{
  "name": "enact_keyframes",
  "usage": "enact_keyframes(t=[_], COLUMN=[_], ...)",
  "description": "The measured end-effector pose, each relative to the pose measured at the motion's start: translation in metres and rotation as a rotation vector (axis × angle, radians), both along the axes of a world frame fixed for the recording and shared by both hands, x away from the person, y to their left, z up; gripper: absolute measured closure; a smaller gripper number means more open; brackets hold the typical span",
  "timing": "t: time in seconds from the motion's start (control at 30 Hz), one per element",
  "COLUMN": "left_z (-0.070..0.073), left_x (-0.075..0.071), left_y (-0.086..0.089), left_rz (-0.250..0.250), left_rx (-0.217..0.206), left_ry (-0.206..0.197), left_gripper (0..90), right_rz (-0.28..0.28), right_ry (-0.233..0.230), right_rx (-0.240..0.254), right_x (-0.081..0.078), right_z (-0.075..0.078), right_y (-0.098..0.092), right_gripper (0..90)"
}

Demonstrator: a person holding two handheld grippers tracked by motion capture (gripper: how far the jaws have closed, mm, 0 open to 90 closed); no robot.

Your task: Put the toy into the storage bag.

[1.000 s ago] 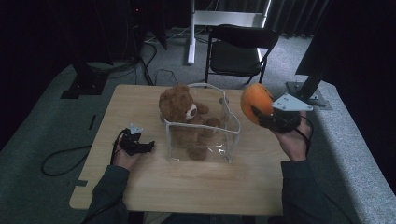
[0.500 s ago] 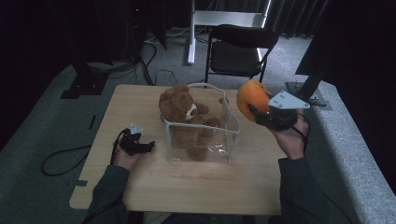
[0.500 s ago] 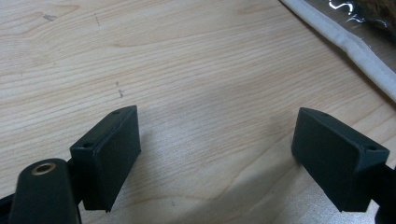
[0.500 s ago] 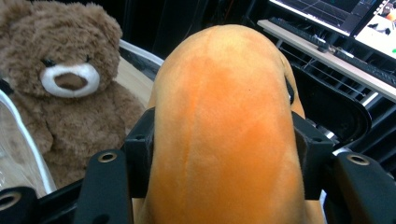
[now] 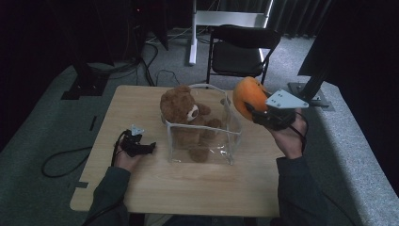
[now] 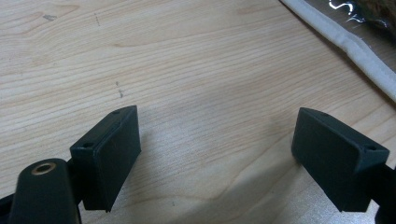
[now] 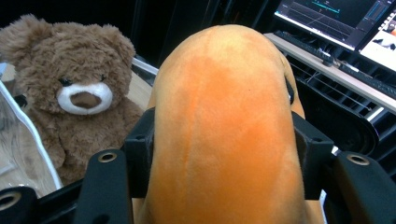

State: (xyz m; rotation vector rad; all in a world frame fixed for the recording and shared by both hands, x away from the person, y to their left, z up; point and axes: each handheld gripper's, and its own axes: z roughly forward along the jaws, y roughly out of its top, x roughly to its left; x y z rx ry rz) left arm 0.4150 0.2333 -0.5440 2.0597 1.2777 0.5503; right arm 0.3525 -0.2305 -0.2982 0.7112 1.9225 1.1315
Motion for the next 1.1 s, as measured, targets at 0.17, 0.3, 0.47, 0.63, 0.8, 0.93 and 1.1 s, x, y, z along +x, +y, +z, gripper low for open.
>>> enact_keyframes(t=[0.17,0.3,0.47,0.63,0.8,0.93,1.1], left_z=[0.000,0.000,0.000,0.000,0.000,0.000,0.000], left_x=[0.000,0.000,0.000,0.000,0.000,0.000,0.000], left_y=[0.000,0.000,0.000,0.000,0.000,0.000,0.000], left_rz=[-0.001,0.000,-0.001,-0.001,0.000,0.000,-0.001], left_rx=[0.001,0.000,0.000,0.000,0.000,0.000,0.000], left_ry=[-0.001,-0.001,0.000,-0.001,-0.001,0.000,0.000], left_gripper=[16.1,16.1,16.1,16.1,16.1,16.1,16.1], right_rz=[0.010,0.020,0.034,0.048,0.062,0.075,0.085], right_ry=[-0.004,-0.010,-0.013,-0.015,-0.016,-0.018,-0.015], right_rx=[0.001,0.003,0.017,0.017,0.021,0.022,0.028], right_x=[0.000,0.000,0.000,0.001,0.001,0.002,0.003], right_z=[0.003,0.004,0.006,0.007,0.008,0.009,0.009], right_y=[0.005,0.008,0.012,0.018,0.023,0.026,0.030], right_gripper=[39.4,39.4,39.3,39.2,39.2,39.1,39.1])
